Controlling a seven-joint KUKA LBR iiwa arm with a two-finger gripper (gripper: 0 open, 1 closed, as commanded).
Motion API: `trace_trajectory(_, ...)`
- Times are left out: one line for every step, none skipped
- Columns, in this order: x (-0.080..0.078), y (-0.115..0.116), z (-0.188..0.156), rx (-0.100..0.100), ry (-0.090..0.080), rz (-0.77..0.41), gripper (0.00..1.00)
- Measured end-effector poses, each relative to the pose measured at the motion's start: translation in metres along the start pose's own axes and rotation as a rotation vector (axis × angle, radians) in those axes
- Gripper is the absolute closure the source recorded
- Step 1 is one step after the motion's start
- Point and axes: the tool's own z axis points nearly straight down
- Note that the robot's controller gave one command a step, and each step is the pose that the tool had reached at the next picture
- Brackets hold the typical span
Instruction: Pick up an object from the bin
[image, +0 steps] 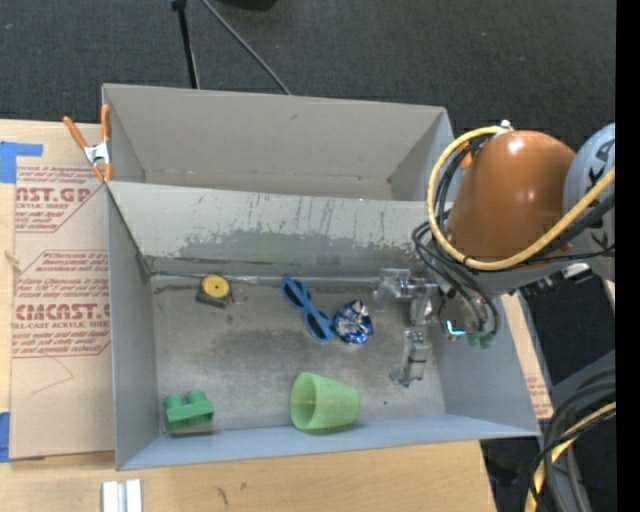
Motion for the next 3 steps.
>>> trace_trajectory(-0.052,0.019,0.155,0.0,-0.005,-0.133,0.0)
trace_trajectory(-0.052,0.019,0.151,0.001,-0.008,-0.132,1.0)
trace_trajectory(-0.065,-0.065,0.133,0.005,-0.011,-0.098,1.0)
